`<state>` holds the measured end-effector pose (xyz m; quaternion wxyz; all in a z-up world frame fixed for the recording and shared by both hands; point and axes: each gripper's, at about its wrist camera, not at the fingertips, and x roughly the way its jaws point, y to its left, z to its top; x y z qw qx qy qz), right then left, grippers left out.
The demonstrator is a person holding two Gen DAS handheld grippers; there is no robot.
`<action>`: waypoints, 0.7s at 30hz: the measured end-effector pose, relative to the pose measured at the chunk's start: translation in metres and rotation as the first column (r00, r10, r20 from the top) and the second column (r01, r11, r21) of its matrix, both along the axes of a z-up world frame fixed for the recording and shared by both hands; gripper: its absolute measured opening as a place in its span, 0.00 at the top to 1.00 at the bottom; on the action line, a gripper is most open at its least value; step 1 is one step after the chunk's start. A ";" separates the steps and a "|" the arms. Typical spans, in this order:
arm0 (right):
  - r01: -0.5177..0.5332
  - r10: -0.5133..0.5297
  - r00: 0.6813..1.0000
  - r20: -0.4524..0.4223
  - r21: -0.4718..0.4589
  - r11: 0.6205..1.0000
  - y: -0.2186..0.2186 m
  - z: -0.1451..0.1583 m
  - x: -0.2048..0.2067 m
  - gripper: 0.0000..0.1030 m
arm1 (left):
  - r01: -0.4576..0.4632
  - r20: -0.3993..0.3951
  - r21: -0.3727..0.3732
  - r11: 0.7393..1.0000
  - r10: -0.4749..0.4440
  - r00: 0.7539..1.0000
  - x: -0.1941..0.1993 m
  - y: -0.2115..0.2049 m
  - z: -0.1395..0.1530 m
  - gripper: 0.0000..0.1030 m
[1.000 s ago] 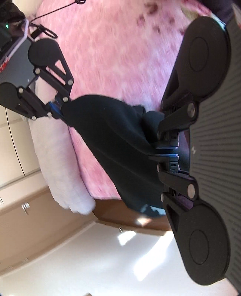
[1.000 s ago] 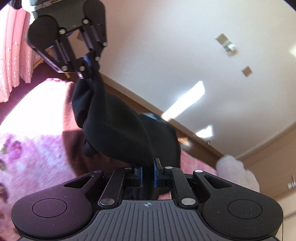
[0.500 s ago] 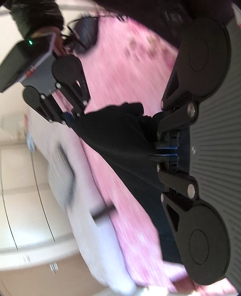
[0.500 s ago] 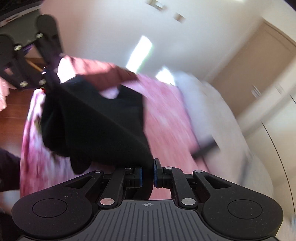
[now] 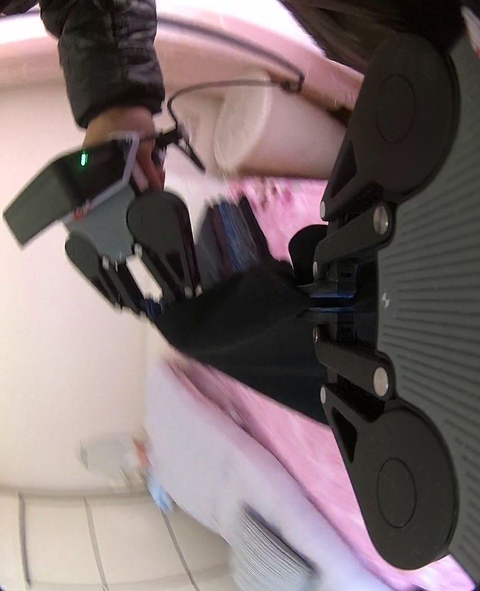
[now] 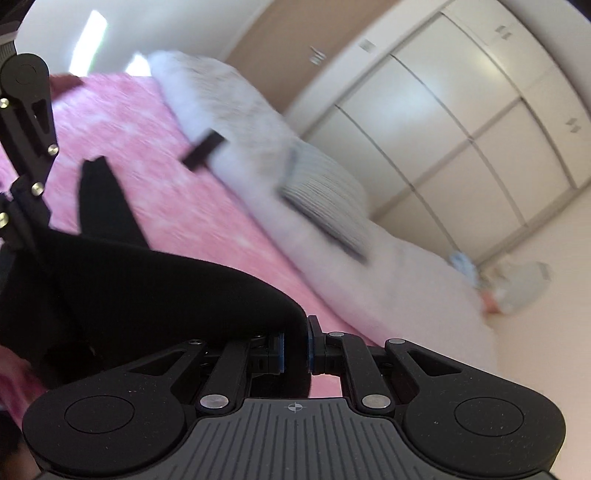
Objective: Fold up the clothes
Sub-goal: 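Grasp the black hoodie with the left tool while the right tool grasps it too, lift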
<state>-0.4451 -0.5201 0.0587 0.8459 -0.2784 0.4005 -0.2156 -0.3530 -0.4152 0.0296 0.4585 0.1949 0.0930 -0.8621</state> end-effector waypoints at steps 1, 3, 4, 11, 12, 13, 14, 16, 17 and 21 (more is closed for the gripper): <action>0.015 -0.015 1.000 -0.013 -0.029 0.999 -0.005 0.010 -0.011 0.91 | 0.045 -0.010 -0.023 0.999 -0.045 0.999 -0.014 -0.004 0.006 0.98; 0.031 -0.034 0.999 -0.035 -0.092 0.995 -0.012 0.035 -0.031 0.91 | 0.081 -0.043 -0.079 0.994 -0.085 0.995 -0.029 -0.014 0.020 0.98; 0.029 -0.035 0.999 -0.038 -0.127 0.992 -0.015 0.050 -0.037 0.91 | 0.086 -0.063 -0.107 0.991 -0.093 0.994 -0.035 -0.020 0.027 0.98; -0.153 0.153 0.988 -0.028 -0.344 0.927 -0.001 0.139 -0.021 0.90 | -0.122 -0.306 -0.201 0.972 0.056 0.950 0.014 -0.002 0.071 0.98; -0.191 0.194 0.981 -0.029 -0.365 0.911 0.003 0.149 -0.014 0.90 | -0.162 -0.343 -0.202 0.966 0.085 0.935 0.026 0.003 0.076 0.98; -0.228 0.235 0.972 -0.030 -0.387 0.894 0.007 0.159 -0.007 0.90 | -0.216 -0.365 -0.185 0.959 0.137 0.921 0.040 0.010 0.074 0.98; -0.271 0.281 0.959 -0.032 -0.395 0.878 0.012 0.163 0.005 0.90 | -0.275 -0.377 -0.155 0.949 0.200 0.904 0.055 0.019 0.067 0.98; -0.380 0.386 0.921 -0.056 -0.355 0.854 0.021 0.143 0.044 0.90 | -0.404 -0.377 -0.049 0.913 0.358 0.854 0.085 0.035 0.047 0.98; -0.434 0.437 0.897 -0.070 -0.329 0.839 0.026 0.131 0.065 0.90 | -0.466 -0.364 0.020 0.885 0.440 0.821 0.100 0.043 0.032 0.97; -0.610 0.595 0.792 -0.138 -0.168 0.774 0.061 0.039 0.163 0.89 | -0.604 -0.233 0.228 0.764 0.645 0.728 0.142 0.094 -0.031 0.93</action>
